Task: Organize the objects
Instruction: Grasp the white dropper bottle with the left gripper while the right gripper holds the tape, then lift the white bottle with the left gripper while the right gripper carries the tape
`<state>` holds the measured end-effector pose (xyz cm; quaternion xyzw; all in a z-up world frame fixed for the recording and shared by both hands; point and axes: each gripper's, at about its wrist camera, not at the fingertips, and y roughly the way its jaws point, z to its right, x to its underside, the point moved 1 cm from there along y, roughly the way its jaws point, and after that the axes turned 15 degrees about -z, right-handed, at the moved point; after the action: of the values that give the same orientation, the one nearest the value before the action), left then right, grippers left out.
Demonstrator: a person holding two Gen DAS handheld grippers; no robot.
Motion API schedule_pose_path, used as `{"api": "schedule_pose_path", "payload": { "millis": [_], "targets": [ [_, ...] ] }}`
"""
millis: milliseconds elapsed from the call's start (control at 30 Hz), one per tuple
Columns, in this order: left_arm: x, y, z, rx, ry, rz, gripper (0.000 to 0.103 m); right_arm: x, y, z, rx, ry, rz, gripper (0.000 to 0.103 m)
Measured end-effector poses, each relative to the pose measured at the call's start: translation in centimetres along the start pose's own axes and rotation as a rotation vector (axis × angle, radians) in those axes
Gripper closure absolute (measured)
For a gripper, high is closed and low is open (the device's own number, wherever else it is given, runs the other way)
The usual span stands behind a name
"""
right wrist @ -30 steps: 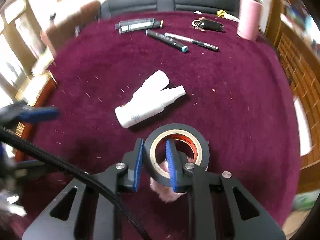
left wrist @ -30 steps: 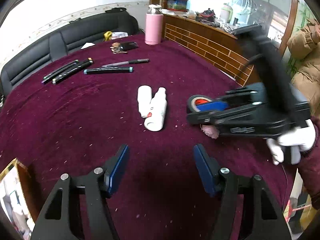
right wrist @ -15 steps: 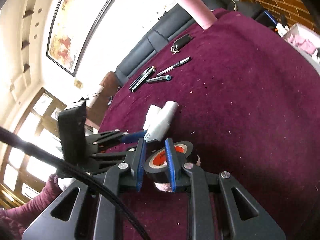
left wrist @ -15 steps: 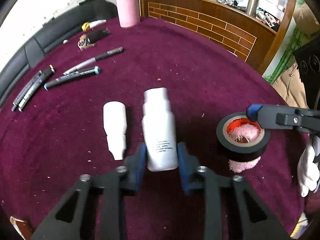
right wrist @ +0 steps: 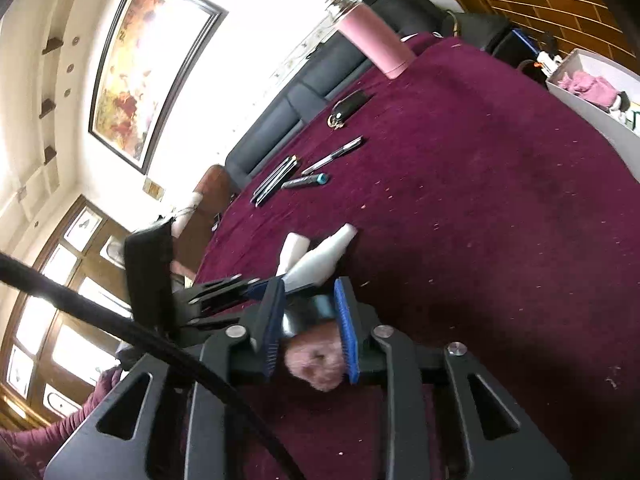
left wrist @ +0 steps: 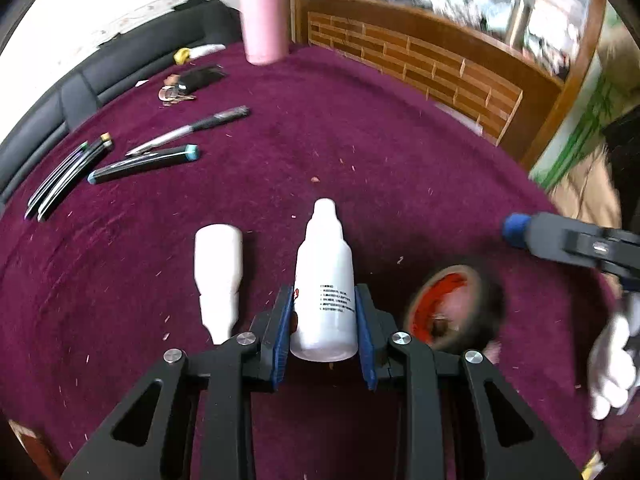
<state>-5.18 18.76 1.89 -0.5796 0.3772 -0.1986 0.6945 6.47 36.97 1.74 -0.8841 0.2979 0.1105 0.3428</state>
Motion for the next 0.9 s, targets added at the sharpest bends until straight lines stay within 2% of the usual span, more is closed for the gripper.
{"api": "schedule_pose_path", "payload": {
  "millis": [200,333,367,433,533,633,733,800,900],
  "targets": [
    [6.1,-5.6,-2.0,0.069,-0.112,0.108,0.078,-0.1,0.2,-0.4,0.055,-0.016,0.0,0.071],
    [10.7,-8.4,-3.1,0.123,-0.175,0.147,0.078,0.4,0.4,-2.8,0.15,-0.085,0.0,0.069],
    [11.7,-9.0,-3.3,0.138,-0.185,0.155,0.078,0.5,0.4,-3.6,0.173,-0.105,-0.001,0.065],
    [13.8,-10.1,-3.7,0.169,-0.199,0.176,0.078,0.9,0.8,-5.0,0.253,-0.144,-0.004,0.047],
    [16.2,-11.2,-4.2,0.188,-0.22,0.199,0.078,1.3,2.0,-6.2,0.389,-0.183,-0.035,0.046],
    [17.8,-11.5,-4.9,0.215,-0.251,0.214,0.078,1.7,2.8,-6.3,0.491,-0.151,-0.055,0.046],
    [19.1,-11.8,-5.4,0.226,-0.27,0.228,0.078,1.6,3.0,-5.8,0.436,-0.08,-0.08,0.046],
    [19.7,-12.0,-5.8,0.234,-0.279,0.24,0.078,1.3,3.4,-6.0,0.443,-0.063,-0.091,0.046],
    [20.5,-12.4,-6.0,0.233,-0.284,0.255,0.078,1.2,4.7,-8.0,0.455,-0.13,-0.125,0.044]
  ]
}}
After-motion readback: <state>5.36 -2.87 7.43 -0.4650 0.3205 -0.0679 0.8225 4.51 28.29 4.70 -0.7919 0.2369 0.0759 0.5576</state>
